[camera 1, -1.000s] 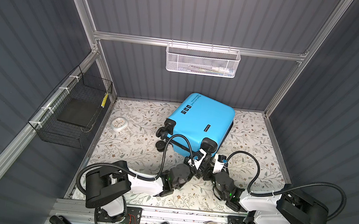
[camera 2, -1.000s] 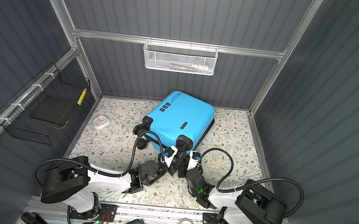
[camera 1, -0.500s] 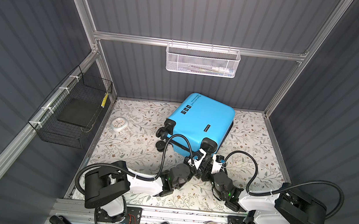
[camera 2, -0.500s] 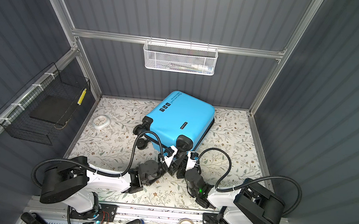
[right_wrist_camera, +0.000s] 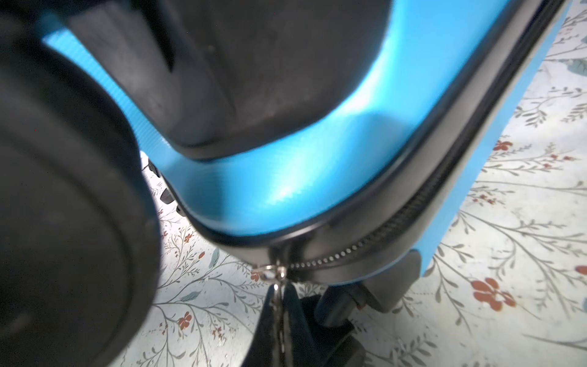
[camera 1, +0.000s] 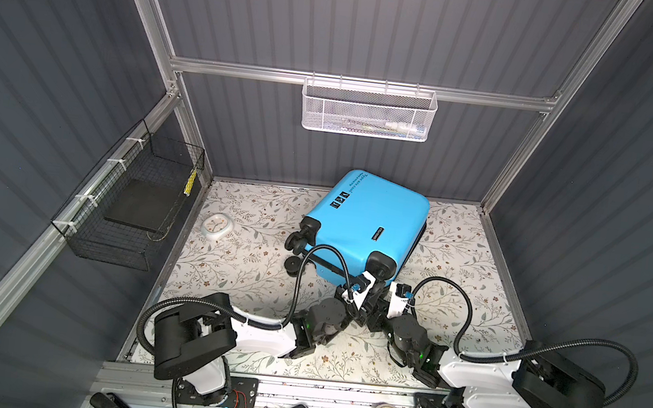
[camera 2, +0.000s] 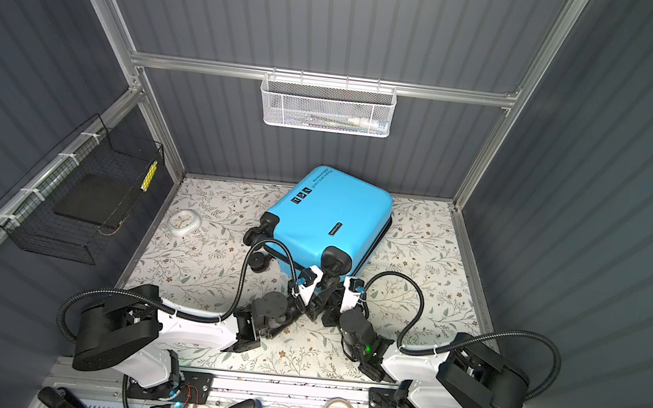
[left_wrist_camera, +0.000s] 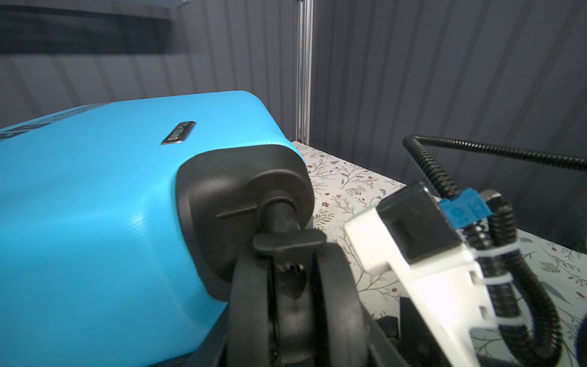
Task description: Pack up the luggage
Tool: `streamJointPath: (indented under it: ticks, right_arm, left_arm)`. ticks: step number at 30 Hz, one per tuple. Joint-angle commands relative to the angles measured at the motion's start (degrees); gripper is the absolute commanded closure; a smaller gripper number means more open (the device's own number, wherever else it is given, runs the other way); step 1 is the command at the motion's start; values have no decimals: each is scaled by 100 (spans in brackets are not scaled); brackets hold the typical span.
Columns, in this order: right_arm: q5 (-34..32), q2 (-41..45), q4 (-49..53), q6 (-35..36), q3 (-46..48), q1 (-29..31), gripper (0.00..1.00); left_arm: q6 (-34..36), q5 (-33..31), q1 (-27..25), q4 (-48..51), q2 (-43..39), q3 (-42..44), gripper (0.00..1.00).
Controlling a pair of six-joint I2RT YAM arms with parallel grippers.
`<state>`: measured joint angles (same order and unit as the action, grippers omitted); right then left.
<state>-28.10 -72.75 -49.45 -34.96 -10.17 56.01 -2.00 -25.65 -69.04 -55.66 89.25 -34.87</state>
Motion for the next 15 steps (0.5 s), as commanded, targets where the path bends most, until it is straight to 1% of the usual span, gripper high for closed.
streamJointPath:
  ticks: [1,11,15]
  right_arm:
    - [-642,197,73,-412,198,-319,100]
    - [-422,743,666,-890,449,-812,100]
    - [-42,652,677,-692,263,-820,100]
  left_arm:
    - [1,502,-119,-1162,-330,-24,100]
    - [7,338,-119,-1012,-279,-93,100]
    - [33,537,-119,-752,-94,-326,100]
